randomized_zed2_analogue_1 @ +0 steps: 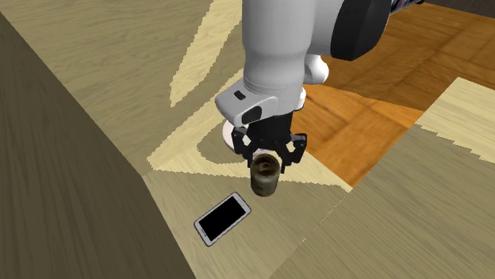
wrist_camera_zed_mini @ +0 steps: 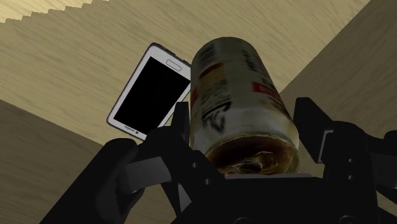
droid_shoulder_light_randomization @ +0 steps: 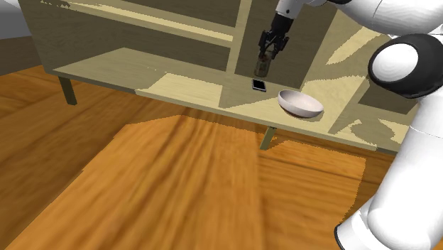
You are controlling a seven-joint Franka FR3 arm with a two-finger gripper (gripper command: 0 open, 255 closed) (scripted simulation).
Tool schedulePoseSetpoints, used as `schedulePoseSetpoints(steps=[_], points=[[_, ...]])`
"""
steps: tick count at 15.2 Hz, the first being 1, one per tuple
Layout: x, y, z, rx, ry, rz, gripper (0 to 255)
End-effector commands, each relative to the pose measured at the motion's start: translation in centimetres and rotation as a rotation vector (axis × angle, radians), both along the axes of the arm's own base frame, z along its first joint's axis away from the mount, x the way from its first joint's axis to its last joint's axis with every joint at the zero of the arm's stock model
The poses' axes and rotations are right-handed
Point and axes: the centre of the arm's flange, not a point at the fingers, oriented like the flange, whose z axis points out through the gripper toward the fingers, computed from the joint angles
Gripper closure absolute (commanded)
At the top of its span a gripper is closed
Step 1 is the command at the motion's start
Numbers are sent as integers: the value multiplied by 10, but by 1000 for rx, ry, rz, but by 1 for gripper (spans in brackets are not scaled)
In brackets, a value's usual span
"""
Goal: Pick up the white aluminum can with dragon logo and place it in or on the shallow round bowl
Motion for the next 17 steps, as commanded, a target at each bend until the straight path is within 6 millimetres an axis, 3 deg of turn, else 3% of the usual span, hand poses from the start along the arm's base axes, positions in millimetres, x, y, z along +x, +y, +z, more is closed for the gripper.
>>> schedulePoseSetpoints(steps=[1, 7, 17], points=[[0, 0, 11, 0, 0, 0, 255], [0, 0, 42, 0, 0, 0, 255], [-127, -27, 63, 0, 0, 0, 255]])
